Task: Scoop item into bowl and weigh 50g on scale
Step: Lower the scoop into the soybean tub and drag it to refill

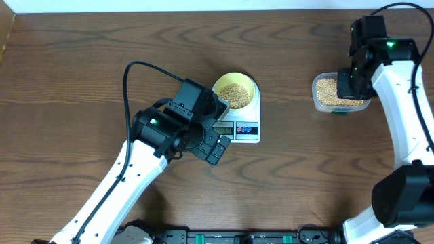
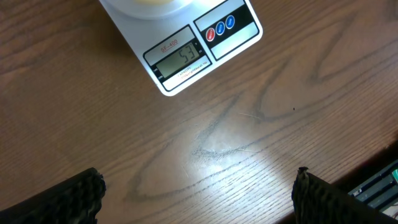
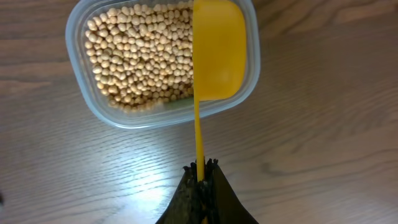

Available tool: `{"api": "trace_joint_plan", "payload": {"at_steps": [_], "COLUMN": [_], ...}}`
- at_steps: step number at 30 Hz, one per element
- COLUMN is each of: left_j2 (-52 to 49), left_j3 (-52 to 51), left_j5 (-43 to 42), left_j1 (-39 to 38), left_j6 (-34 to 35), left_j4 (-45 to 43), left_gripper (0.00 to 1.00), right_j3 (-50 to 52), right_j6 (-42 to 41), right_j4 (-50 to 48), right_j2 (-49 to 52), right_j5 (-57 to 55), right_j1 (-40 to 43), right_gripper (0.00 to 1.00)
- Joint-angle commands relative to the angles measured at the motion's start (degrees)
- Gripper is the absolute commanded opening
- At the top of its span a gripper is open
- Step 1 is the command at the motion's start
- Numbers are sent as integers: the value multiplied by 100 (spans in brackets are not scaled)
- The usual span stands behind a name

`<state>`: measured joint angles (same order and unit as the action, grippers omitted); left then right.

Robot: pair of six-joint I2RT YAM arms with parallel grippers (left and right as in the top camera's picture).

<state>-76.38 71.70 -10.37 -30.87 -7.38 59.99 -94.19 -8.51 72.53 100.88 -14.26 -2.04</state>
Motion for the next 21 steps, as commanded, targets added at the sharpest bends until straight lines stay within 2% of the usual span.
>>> {"api": "trace_joint_plan", "payload": {"at_steps": [1, 16, 21], "left_j2": [46, 46, 46], "left_j3": [74, 74, 74], "left_j5": [15, 15, 15], "left_j1": [-7, -7, -7], "left_j6": [-11, -11, -11], "left_j4": [13, 13, 13], "left_gripper": [98, 98, 98], "right_j3": [-151, -151, -245], "right_j6": [90, 22, 17], "right_j4": [13, 7, -146], "right_j2": [24, 24, 24], "right_j5": [-520, -553, 505], "right_j1": [-146, -258, -267], "right_gripper": [2, 1, 1]}}
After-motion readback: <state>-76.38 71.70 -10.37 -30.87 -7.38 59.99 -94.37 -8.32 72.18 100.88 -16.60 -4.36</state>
